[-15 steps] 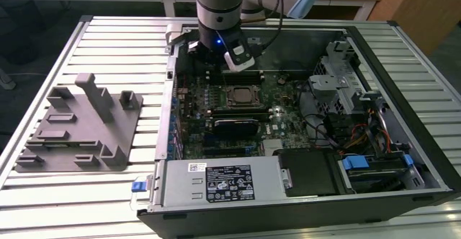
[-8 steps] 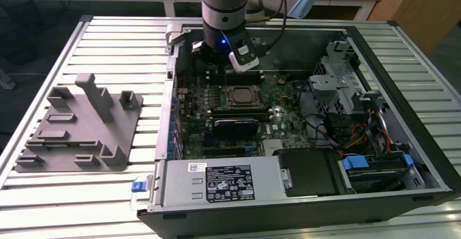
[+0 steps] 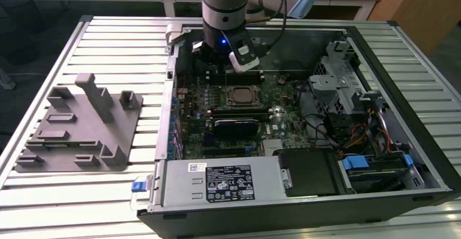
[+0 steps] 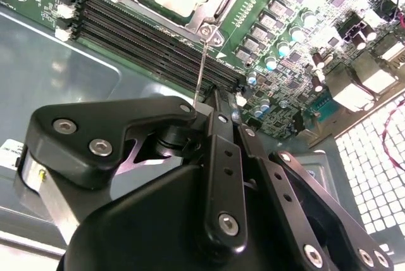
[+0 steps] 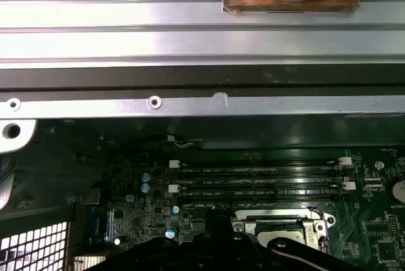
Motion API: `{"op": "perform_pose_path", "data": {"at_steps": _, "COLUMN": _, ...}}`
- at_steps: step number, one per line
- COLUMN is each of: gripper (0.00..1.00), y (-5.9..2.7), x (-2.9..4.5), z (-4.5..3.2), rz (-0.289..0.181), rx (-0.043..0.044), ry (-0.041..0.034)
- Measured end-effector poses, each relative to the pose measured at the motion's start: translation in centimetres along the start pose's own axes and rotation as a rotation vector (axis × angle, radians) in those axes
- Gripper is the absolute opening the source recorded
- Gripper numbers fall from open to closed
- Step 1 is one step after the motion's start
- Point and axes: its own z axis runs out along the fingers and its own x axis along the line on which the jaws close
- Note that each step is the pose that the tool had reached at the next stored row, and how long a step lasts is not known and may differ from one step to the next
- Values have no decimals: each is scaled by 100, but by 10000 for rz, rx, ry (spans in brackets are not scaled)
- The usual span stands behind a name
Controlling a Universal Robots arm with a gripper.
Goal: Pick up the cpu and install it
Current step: 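Install the first cpu locking lever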
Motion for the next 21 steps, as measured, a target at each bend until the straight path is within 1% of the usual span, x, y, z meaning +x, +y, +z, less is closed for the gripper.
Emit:
{"op": "perform_pose_path", "data": {"at_steps": 7, "gripper": 11, "y": 2, "x": -65, "z": 1, "rz": 2, "rx": 0, "ry": -1}}
{"op": "perform_pose_path", "data": {"at_steps": 14, "gripper": 11, "y": 3, "x": -161, "z": 3, "rz": 5, "rx": 2, "ry": 0}}
{"op": "perform_pose_path", "data": {"at_steps": 18, "gripper": 11, "y": 4, "x": -162, "z": 4, "rz": 0, "rx": -1, "ry": -1}}
{"op": "perform_pose_path", "data": {"at_steps": 21, "gripper": 11, "y": 1, "x": -162, "z": 14, "rz": -2, "rx": -33, "ry": -5}}
